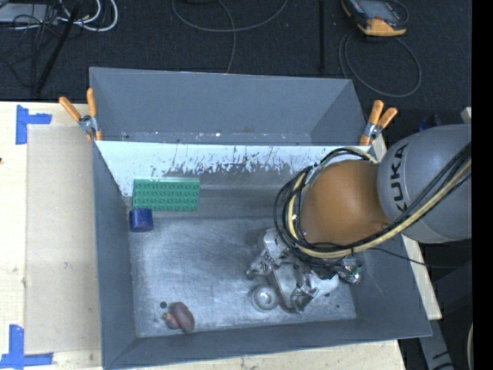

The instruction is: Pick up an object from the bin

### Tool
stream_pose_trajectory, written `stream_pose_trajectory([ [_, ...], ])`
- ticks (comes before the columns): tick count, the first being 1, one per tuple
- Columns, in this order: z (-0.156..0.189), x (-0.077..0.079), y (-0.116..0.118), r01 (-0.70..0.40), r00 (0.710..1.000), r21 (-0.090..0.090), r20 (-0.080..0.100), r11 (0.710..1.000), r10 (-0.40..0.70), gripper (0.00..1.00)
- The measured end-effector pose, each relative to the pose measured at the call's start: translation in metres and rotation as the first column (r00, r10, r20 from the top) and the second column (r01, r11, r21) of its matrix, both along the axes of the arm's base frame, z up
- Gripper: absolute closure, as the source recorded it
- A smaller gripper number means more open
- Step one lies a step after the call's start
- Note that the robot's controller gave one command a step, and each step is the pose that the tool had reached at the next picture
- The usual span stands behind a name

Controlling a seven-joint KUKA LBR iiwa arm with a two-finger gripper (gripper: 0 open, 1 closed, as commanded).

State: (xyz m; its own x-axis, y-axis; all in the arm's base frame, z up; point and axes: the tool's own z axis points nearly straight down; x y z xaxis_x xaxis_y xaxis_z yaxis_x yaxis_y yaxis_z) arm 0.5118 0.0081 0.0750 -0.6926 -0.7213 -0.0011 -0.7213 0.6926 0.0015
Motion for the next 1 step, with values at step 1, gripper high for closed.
stream_pose_trajectory([
  [1, -0.002, -0.0113, 0.016, -0.155, 0.988, -0.004, 0.01, 0.988, 0.155, 0.0],
])
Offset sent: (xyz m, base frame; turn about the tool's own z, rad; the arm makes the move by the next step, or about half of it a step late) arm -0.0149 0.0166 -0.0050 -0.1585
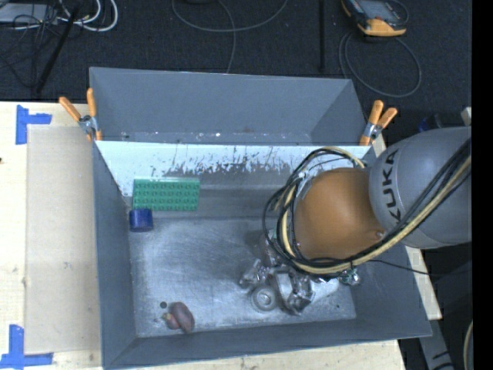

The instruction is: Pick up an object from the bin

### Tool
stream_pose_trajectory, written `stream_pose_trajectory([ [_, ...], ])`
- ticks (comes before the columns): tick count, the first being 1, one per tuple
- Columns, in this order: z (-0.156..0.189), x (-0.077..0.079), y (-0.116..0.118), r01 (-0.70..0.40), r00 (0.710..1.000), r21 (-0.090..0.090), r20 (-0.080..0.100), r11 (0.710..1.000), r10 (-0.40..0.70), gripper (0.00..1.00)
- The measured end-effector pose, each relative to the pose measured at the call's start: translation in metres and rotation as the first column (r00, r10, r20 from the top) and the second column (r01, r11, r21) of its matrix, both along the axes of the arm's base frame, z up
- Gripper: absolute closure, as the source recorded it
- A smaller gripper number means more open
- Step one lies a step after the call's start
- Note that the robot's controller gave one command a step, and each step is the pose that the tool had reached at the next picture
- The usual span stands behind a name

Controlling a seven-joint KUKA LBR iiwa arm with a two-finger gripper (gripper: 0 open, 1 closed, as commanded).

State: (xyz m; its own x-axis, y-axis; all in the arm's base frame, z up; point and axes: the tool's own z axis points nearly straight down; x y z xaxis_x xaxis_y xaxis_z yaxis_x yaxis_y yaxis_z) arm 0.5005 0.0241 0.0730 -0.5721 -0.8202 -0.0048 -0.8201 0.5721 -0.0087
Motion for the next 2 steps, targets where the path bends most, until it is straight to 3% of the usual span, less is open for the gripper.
stream_pose_trajectory([
  [1, 0.001, -0.001, 0.0, 0.004, 1.0, 0.0, -0.004, 1.0, -0.004, 1.0],
  [2, 0.169, 0.03, -0.049, -0.216, 0.976, 0.0, -0.003, 0.976, 0.216, 1.0],
])
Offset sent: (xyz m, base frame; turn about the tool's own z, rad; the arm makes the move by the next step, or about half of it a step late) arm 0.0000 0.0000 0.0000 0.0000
